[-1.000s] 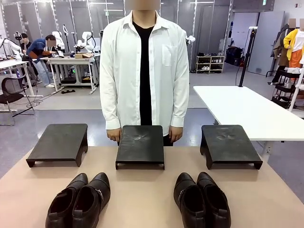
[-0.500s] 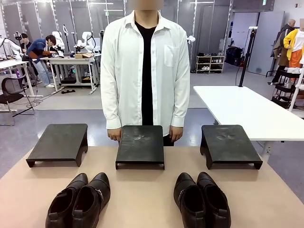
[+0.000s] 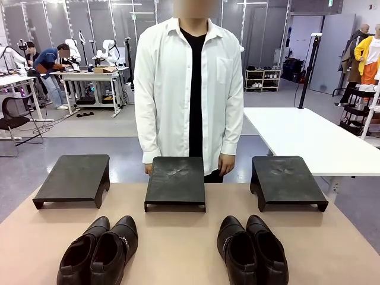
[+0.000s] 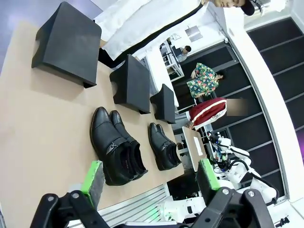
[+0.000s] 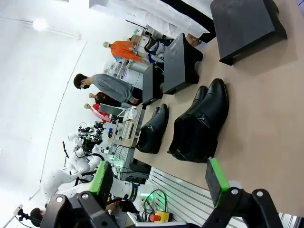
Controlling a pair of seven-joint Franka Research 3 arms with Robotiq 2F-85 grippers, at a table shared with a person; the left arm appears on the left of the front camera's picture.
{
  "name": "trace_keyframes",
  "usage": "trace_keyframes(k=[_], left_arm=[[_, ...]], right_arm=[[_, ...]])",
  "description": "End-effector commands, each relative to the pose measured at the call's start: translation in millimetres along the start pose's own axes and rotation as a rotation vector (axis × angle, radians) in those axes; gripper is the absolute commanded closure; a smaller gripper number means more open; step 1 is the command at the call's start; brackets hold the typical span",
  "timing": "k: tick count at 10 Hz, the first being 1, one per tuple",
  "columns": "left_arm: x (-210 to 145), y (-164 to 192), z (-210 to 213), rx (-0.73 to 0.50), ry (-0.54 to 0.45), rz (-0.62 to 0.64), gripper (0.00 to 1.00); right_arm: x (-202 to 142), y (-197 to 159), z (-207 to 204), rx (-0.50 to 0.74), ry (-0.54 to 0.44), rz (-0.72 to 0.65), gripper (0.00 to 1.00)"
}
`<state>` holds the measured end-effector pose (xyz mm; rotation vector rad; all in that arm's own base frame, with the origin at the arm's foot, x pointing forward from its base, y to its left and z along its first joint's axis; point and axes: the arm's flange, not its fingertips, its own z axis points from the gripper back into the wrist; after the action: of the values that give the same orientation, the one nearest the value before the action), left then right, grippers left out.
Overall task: Place the shoes on the stand as instructed by the person.
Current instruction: Pick up one pair of Shoes and place it on the Shoes Stand indicated by the person.
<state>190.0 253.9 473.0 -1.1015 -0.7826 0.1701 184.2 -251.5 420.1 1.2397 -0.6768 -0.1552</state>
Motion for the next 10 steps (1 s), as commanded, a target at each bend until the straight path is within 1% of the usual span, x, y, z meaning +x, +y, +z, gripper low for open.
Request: trace_keyframes(k=[1, 10], left_arm=[[-0.1, -0.6, -0.6, -0.007, 0.004, -0.005, 0.00], [-0.1, -0.6, -0.6, -0.007, 0.004, -0.005, 0.00]], right_arm=[[-0.1, 1.6, 1.6, 0.004, -0.005, 0.008, 0.00], [-0.1, 1.6, 1.6, 0.004, -0.005, 0.008, 0.00]])
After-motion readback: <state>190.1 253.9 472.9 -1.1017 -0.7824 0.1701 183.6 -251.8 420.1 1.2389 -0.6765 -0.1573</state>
